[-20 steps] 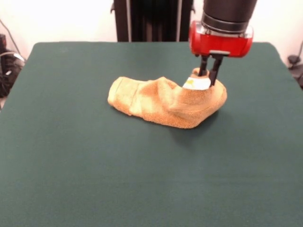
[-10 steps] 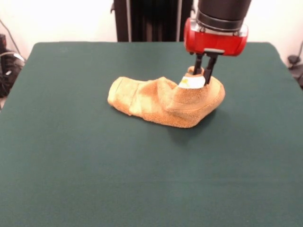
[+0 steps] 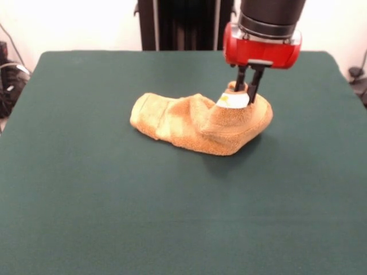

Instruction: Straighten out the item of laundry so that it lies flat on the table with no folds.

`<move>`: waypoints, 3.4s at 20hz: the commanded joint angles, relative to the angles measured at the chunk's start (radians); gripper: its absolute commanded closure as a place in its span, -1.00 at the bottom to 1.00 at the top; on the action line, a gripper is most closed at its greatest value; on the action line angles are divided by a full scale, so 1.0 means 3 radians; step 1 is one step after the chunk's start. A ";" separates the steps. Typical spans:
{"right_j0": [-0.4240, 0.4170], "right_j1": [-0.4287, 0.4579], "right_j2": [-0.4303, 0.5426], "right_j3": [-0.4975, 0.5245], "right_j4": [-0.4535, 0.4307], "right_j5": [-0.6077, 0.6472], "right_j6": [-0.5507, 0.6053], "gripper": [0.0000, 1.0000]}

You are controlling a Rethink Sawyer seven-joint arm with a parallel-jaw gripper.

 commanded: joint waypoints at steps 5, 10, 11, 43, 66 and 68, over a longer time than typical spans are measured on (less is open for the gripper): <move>0.0128 0.0171 0.0135 -0.0150 0.0144 0.0261 0.0910 1.00; 0.0129 0.0215 0.0157 -0.0210 0.0180 0.0248 0.0945 1.00; 0.0156 0.0231 0.0157 -0.0225 0.0186 0.0244 0.0968 1.00; 0.0215 0.0363 0.0085 -0.0395 0.0343 0.0300 0.0995 -1.00; 0.0425 0.0205 -0.0290 -0.0304 0.0361 0.0911 0.1305 -1.00; 0.0431 0.0174 -0.0296 -0.0288 0.0358 0.0897 0.1273 -1.00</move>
